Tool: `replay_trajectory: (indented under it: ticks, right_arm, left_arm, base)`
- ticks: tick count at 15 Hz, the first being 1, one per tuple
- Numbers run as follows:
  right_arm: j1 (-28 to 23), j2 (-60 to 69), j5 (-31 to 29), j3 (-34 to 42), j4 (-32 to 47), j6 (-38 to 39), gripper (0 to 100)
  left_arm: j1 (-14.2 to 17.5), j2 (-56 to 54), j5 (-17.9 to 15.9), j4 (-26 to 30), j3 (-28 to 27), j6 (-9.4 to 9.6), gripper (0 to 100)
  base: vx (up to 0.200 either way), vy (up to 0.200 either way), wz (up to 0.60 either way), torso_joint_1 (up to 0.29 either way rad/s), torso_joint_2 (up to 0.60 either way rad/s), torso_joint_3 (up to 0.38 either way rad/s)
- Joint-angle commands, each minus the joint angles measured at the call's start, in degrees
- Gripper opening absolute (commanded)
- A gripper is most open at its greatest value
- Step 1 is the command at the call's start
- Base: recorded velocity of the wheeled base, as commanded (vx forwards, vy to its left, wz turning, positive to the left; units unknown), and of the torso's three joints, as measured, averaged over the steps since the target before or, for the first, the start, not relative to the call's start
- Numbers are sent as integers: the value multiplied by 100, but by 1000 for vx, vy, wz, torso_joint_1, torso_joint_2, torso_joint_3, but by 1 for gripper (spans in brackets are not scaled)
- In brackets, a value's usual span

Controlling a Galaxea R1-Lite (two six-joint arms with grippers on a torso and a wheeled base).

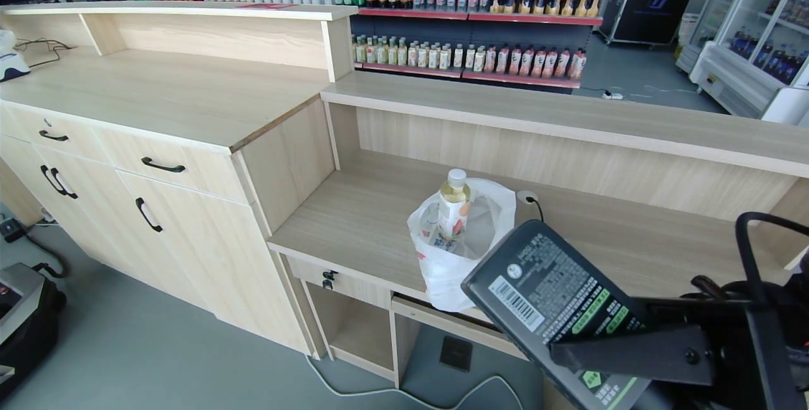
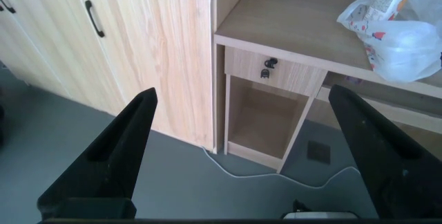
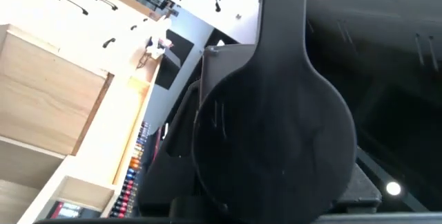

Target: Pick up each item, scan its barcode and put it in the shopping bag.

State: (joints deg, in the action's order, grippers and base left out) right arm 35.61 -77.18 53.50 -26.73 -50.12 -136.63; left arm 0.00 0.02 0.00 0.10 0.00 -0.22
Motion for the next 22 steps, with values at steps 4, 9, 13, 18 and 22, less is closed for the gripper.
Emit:
replay_trajectory:
  ticks: [4, 9, 13, 18, 22]
  right_arm:
    - [-1, 63, 2, -25, 2, -4, 0]
    - [-1425, 212, -1299, -297, 63, 3652, 0]
    - [-3447, 845, -4674, 37, 468, 7792, 0]
    - [-3745, 889, -4744, 72, 608, 8750, 0]
    - [-4159, 898, -4762, 54, 793, 9049, 0]
  left_arm:
    - [0, -2, 0, -1, 0, -4, 100]
    - [0, -2, 0, -1, 0, -4, 100]
    - [0, -2, 0, -1, 0, -4, 100]
    - [0, -2, 0, -1, 0, -4, 100]
    - [0, -2, 9, -1, 0, -4, 100]
  base:
    - [0, 0, 0, 0, 0, 0]
    - [0, 0, 0, 0, 0, 0]
    - [0, 0, 0, 0, 0, 0]
    - [0, 0, 0, 0, 0, 0]
    - [0, 0, 450, 1, -2, 2]
